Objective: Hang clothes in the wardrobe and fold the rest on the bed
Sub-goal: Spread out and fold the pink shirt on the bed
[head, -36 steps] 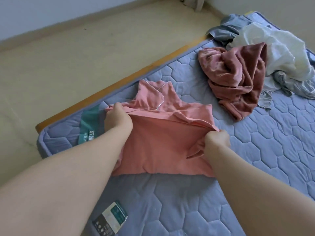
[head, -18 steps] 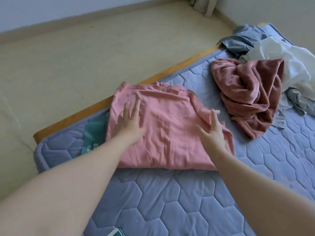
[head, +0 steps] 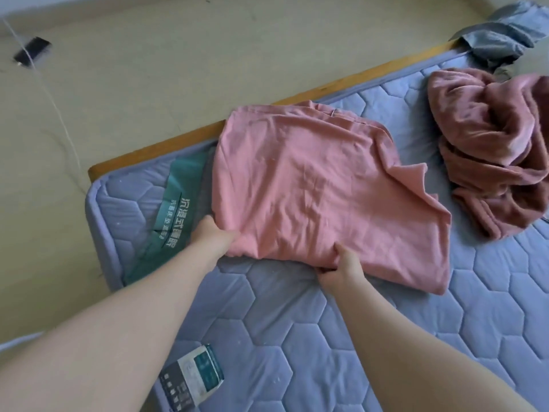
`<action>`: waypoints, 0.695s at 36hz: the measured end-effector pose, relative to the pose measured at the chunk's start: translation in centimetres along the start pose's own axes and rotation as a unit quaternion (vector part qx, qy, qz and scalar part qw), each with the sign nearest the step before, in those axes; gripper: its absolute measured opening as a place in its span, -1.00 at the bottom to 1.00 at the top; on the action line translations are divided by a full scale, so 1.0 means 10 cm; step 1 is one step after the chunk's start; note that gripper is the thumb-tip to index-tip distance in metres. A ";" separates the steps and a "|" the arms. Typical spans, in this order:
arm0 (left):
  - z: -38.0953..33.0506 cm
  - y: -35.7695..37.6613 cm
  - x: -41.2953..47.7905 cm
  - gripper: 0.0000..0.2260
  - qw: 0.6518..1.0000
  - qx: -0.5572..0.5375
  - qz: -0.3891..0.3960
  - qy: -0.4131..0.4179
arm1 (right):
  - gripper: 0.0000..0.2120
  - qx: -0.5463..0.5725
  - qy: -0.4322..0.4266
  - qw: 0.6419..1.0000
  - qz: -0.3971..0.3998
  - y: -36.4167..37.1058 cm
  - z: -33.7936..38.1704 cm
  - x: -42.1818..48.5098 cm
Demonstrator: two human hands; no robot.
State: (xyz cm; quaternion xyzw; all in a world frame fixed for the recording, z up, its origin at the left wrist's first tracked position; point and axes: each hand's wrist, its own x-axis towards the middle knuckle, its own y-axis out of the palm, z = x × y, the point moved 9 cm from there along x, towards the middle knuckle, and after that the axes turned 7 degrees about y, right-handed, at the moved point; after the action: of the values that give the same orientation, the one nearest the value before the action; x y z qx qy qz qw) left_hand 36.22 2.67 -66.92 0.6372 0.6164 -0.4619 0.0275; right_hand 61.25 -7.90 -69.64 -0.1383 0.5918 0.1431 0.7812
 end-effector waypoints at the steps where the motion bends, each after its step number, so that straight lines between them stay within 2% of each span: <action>1: 0.00 0.03 -0.04 -0.53 1.000 0.016 0.015 -0.002 | -0.51 -0.001 -0.006 1.000 -0.013 -0.05 0.03 0.00; 6: 0.16 0.21 -0.42 -0.53 0.984 0.132 0.102 -0.059 | -0.43 -0.024 -0.049 0.998 -0.045 -0.43 0.07 -0.15; 10: 0.48 0.31 -0.84 -0.51 0.965 0.172 0.148 -0.133 | -0.43 -0.070 -0.055 0.993 -0.072 -0.86 -0.01 -0.18; 12: 0.59 0.32 -0.97 -0.51 0.968 0.152 0.128 -0.157 | -0.42 -0.087 -0.042 0.992 -0.077 -1.06 -0.10 -0.16; 15: 0.64 0.32 -1.00 -0.47 0.983 0.008 0.060 -0.174 | -0.49 -0.104 0.011 0.993 -0.046 -1.21 -0.23 -0.11; 17: 0.61 0.29 -0.96 -0.44 0.984 -0.062 0.011 -0.165 | -0.46 -0.106 0.031 0.994 -0.026 -1.23 -0.20 -0.05; 20: 0.52 0.25 -0.85 -0.48 0.990 -0.022 -0.008 -0.137 | -0.18 -0.067 0.007 0.998 -0.009 -1.21 0.09 0.19; 22: 0.51 0.25 -0.82 -0.53 0.990 0.038 0.002 -0.132 | -0.22 -0.032 -0.033 0.999 -0.013 -1.17 0.36 0.14; 25: 0.52 0.25 -0.80 -0.57 0.986 0.100 0.014 -0.132 | -0.36 0.003 -0.120 0.990 -0.074 -1.24 0.81 -0.04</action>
State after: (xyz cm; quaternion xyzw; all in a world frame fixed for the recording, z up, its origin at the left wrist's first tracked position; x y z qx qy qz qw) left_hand 36.85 -7.13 -66.31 0.5787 0.5490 -0.6010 0.0510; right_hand 73.17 -16.24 -66.51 -0.1614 0.4825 0.0989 0.8552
